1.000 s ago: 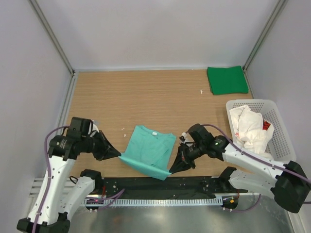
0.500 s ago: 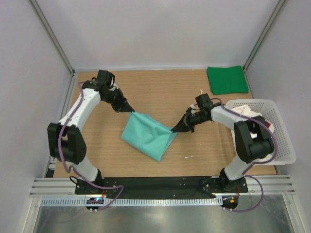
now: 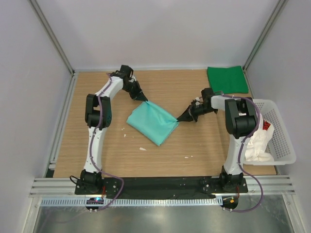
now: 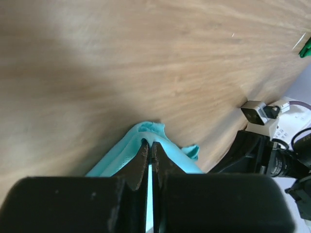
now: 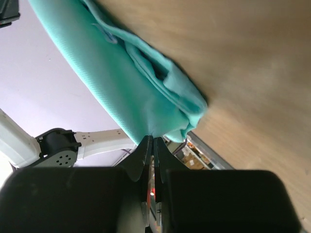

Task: Fold and stack the t-shirts
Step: Fold the tshirt

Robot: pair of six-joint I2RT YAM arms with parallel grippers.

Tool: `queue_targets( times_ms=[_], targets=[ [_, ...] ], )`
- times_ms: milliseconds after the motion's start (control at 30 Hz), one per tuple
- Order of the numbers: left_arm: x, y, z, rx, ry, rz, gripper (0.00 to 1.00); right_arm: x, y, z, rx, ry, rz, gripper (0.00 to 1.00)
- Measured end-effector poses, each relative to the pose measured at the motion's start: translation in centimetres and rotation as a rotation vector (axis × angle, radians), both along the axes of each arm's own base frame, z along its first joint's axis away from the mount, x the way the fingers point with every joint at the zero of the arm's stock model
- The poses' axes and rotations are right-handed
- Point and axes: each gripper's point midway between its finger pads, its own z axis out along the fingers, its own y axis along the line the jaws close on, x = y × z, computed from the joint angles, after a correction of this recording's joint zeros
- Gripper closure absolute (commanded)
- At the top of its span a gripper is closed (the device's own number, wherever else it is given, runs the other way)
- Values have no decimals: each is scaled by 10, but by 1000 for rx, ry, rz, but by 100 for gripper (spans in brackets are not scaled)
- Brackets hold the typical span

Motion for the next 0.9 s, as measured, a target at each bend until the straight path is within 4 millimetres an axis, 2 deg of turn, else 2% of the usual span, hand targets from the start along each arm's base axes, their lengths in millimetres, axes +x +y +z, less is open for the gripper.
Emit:
queue_targets(
  times_ms=[33, 67, 167, 200, 267, 300, 367, 400, 467, 533, 600, 700, 767, 833, 900],
  targets=[
    [5, -4, -5, -4, -12, -6, 100, 6, 1, 0, 2, -11, 0, 93],
    [9, -8, -8, -7, -25, -12, 92, 14, 1, -2, 6, -31, 5, 92],
    [18, -14, -12, -14, -53, -18, 88, 32, 3, -5, 8, -82, 13, 91],
    [21, -15, -11, -18, -66, -20, 74, 34, 3, -6, 8, -91, 13, 90],
    [28, -18, -11, -22, -99, -30, 61, 34, 1, -7, 7, -94, 9, 82],
    [29, -19, -11, -18, -108, -32, 60, 34, 0, -8, 2, -99, 11, 74],
    [30, -18, -10, -1, -128, -33, 52, 32, -4, -13, -28, -112, 22, 69],
    [31, -18, -8, 15, -145, -39, 47, 30, -7, -15, -52, -112, 31, 63],
    [32, -13, 0, 50, -176, -34, 44, 23, -16, -22, -124, -108, 55, 57],
    [35, -10, 23, 80, -239, -32, 44, 15, -27, -27, -205, -93, 87, 56],
    [39, -4, 57, 104, -322, -28, 44, 8, -44, -33, -322, -91, 134, 54],
    [33, 6, 127, 117, -474, -13, 44, 4, -64, -29, -454, -126, 197, 52],
    [15, 13, 166, 106, -553, -12, 51, 9, -74, -17, -524, -181, 224, 52],
    [-3, 16, 189, 86, -602, -22, 57, 17, -74, -2, -542, -247, 237, 52],
    [-16, 14, 192, 52, -619, -45, 61, 25, -62, 12, -518, -311, 247, 53]
  ],
)
